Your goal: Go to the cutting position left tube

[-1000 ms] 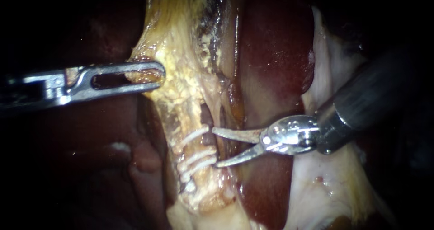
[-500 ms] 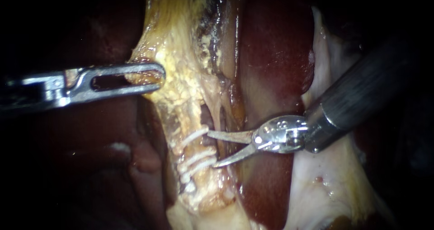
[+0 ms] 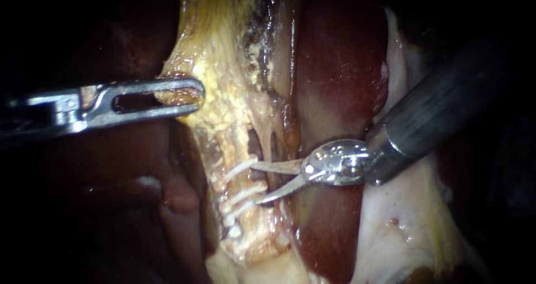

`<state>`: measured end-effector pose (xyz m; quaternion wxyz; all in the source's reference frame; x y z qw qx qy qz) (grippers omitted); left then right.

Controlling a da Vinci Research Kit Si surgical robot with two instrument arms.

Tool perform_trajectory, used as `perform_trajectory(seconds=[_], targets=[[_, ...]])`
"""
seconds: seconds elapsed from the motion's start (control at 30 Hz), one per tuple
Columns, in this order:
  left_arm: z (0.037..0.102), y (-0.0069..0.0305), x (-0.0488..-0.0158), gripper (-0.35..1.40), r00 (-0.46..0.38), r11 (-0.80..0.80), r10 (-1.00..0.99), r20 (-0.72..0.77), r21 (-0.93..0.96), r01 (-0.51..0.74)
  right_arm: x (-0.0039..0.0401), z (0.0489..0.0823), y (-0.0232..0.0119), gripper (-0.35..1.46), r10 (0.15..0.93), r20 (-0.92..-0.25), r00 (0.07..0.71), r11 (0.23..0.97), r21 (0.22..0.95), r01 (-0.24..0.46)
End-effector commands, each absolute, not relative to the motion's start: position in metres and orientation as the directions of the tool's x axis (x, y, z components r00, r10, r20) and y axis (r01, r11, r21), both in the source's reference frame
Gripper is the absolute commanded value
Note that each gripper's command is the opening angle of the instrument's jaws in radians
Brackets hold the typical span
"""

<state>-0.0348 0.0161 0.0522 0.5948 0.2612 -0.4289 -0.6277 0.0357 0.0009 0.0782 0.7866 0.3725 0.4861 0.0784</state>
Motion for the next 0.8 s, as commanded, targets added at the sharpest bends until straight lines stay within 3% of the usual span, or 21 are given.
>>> perform_trajectory(seconds=[0.03, 0.57, 0.8], targets=[[0.0522, 0.0161, -0.0348, -0.35, -0.155, 0.076, -0.971, 0.182, 0.849, 0.523, 0.0359, 0.0782, 0.0010, 1.26, 0.489, -0.711, 0.506, 0.708, 0.662, 0.245], [0.0524, 0.0163, -0.0347, -0.35, -0.155, 0.076, -0.971, 0.182, 0.850, 0.522, 0.0370, 0.0784, 0.0016, 1.18, 0.516, -0.749, 0.416, 0.653, 0.658, 0.375], [0.0527, 0.0163, -0.0347, -0.35, -0.154, 0.077, -0.971, 0.183, 0.850, 0.522, 0.0378, 0.0786, 0.0016, 1.11, 0.517, -0.742, 0.426, 0.623, 0.668, 0.406]])
